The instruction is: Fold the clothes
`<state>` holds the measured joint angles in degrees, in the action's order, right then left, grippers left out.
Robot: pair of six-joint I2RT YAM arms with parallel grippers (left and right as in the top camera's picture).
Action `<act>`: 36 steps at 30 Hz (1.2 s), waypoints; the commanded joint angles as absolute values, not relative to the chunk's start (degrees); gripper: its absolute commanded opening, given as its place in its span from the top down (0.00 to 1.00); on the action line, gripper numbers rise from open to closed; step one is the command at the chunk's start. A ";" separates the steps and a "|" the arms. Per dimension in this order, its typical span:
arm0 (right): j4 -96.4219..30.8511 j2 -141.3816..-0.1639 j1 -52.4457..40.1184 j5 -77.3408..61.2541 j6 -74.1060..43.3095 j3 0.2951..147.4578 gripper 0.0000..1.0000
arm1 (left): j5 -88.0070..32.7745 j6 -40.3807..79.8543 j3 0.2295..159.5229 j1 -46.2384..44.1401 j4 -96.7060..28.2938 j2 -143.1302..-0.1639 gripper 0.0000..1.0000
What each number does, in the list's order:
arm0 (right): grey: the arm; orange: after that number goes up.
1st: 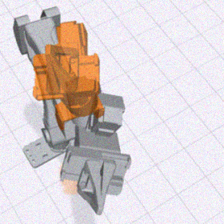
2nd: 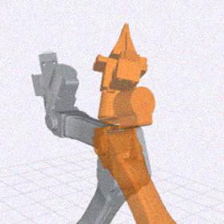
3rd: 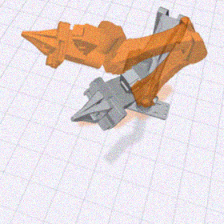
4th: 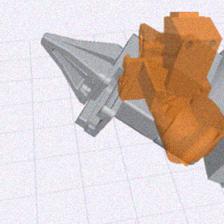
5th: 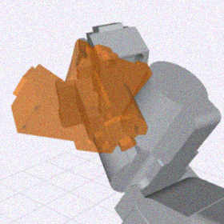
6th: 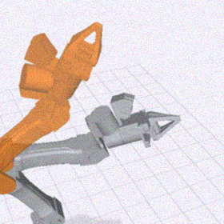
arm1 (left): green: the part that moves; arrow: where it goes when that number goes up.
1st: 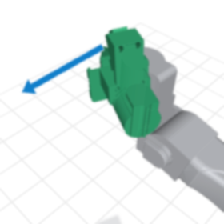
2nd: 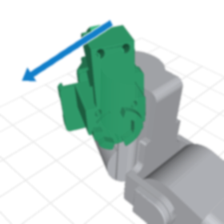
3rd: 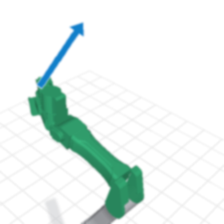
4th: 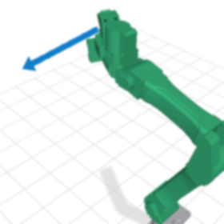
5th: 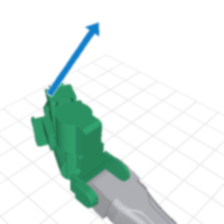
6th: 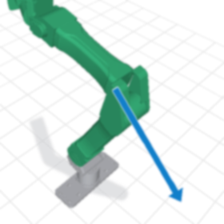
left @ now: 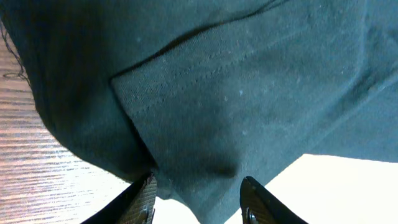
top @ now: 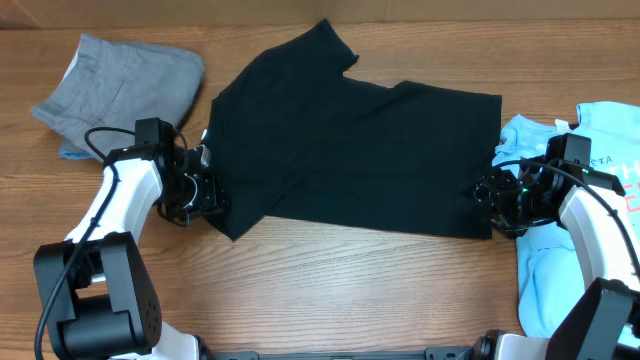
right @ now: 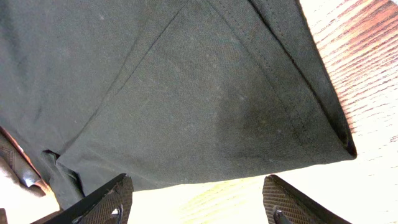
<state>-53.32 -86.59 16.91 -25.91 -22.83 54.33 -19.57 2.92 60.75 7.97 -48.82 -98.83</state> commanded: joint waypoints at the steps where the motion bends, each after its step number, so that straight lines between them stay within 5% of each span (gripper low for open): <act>1: -53.06 -86.39 17.32 -25.56 -22.46 55.57 0.29 | -20.58 4.21 59.83 7.79 -47.57 -99.35 0.54; 13: -53.08 -86.37 17.32 -25.56 -22.46 55.57 0.29 | -21.93 6.92 57.34 7.79 -43.44 -99.72 0.67; 24: -53.30 -86.39 17.32 -25.56 -22.44 55.57 0.29 | -22.39 7.97 56.75 7.88 -43.09 -99.72 0.96; 36: -53.25 -86.37 17.32 -25.54 -22.46 55.57 0.30 | -22.06 6.17 73.25 8.60 -50.50 -99.63 0.96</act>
